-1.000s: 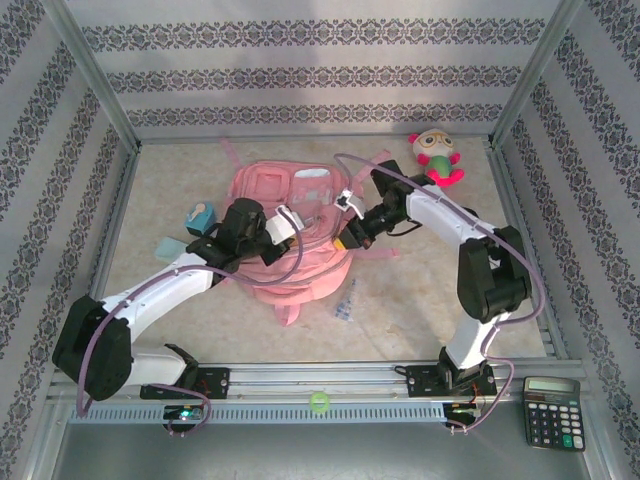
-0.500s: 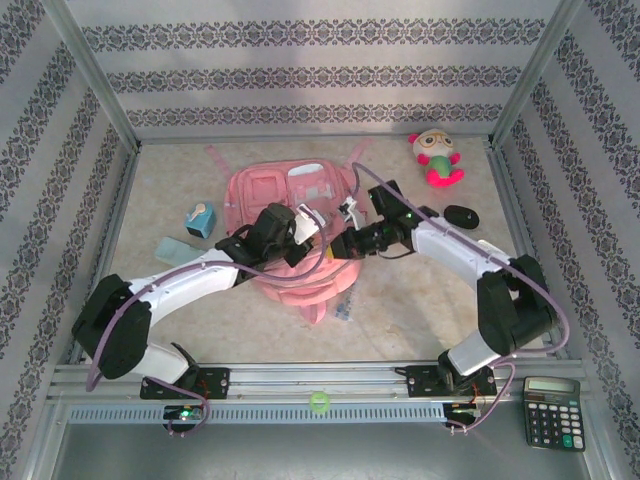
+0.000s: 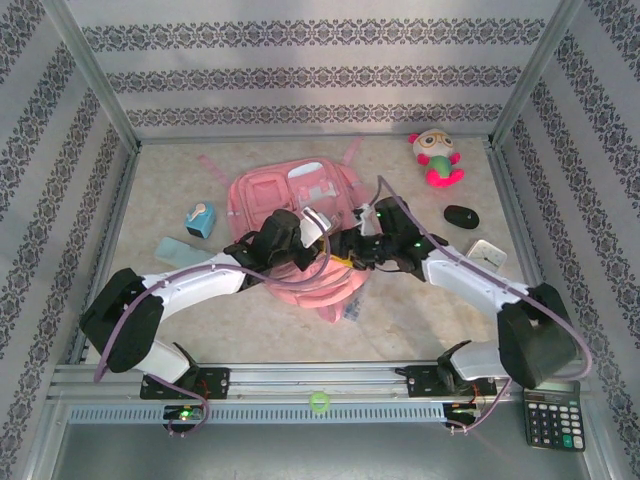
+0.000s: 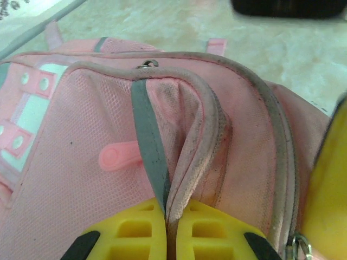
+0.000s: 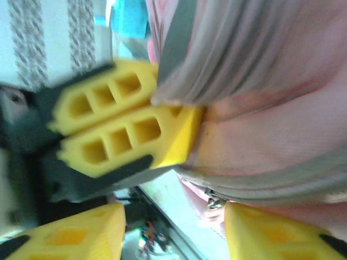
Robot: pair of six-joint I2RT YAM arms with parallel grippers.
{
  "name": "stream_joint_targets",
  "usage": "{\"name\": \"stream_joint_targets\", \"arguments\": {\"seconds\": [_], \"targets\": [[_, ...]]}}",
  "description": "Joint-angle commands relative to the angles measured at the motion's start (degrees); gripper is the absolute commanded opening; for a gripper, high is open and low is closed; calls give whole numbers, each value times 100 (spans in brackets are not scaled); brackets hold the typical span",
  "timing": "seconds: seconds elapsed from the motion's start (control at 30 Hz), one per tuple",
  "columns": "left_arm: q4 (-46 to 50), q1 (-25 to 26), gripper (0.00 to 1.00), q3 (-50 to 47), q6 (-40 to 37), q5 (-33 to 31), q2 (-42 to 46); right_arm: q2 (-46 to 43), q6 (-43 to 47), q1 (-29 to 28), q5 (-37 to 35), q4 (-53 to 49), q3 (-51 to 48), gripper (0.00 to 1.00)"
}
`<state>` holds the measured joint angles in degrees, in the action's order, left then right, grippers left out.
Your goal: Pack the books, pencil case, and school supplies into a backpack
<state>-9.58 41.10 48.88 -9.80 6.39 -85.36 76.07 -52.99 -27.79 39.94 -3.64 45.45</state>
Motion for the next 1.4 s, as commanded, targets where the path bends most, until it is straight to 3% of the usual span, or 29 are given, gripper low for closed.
{"name": "stream_joint_targets", "arguments": {"seconds": [0.0, 0.13, 0.33, 0.83, 1.07, 1.17, 1.37], "targets": [[-997, 17, 0, -188, -303, 707, 382, -590, -520, 369, -417, 19, -242, 62], [-1322, -65, 0, -353, -398, 1265, 439, -892, -701, 560, -750, -163, -398, 65], [-1689, -170, 0, -429, -451, 2066, 433, -500, -1131, 456, -663, 390, -269, 66], [-1663, -645, 0, -453, -795, 2512, 523, -469, -1508, 490, -1085, 364, -428, 71], [-1556, -640, 0, -448, -933, 2877, 535, 93, -1677, 217, -904, 1024, -45, 68], [-1337, -671, 0, -398, -1219, 3166, 538, 331, -1778, 152, -899, 1293, 84, 60], [-478, -798, 0, -59, -2109, 3687, 373, 438, -2329, -13, -1311, 2090, -137, 21]]}}
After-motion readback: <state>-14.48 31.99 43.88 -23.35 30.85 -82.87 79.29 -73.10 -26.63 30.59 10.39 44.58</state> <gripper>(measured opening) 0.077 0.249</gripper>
